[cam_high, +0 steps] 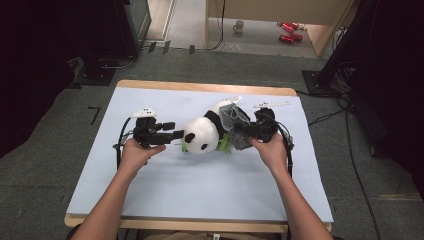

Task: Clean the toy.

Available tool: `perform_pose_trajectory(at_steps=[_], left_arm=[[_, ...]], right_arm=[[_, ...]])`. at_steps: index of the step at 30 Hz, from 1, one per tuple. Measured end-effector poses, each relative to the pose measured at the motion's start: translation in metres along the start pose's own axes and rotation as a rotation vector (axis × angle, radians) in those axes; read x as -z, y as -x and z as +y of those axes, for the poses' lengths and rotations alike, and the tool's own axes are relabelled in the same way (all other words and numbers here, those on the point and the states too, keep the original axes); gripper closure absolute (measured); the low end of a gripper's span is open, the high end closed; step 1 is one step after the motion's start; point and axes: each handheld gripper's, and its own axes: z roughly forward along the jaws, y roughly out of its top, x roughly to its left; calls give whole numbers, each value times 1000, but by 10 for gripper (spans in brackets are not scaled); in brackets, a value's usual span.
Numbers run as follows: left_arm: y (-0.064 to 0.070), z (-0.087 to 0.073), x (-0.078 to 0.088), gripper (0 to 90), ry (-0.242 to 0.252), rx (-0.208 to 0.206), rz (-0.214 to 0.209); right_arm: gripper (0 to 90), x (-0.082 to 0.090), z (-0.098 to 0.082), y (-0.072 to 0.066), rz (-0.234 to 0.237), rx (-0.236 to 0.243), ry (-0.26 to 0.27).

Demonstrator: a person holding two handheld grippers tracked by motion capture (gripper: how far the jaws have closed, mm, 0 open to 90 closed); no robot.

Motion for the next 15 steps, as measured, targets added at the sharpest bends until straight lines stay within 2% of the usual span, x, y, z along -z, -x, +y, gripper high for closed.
perform_pose_trajectory(at_steps=[2,4,6,9,12,13,15], left_arm=[[-4,2,-7,379,-24,-2,-38],[-3,1,-17,378,-70,-27,-62],[-2,0,-23,379,-68,-60,-70],[-2,2,-27,392,-65,-65,-81],[-1,3,-33,428,-83,-43,-101],[1,3,-37,444,-104,-21,-120],[6,3,-41,477,-128,-7,-140]], right_arm=[[758,1,-1,0,-4,0,-2],[757,1,-1,0,-4,-1,0],[756,1,-1,0,-6,-1,-1],[755,2,-2,-1,-21,-1,3],[755,1,-2,-1,-37,6,18],[755,0,-1,-1,-46,11,18],[756,0,3,0,-72,13,20]])
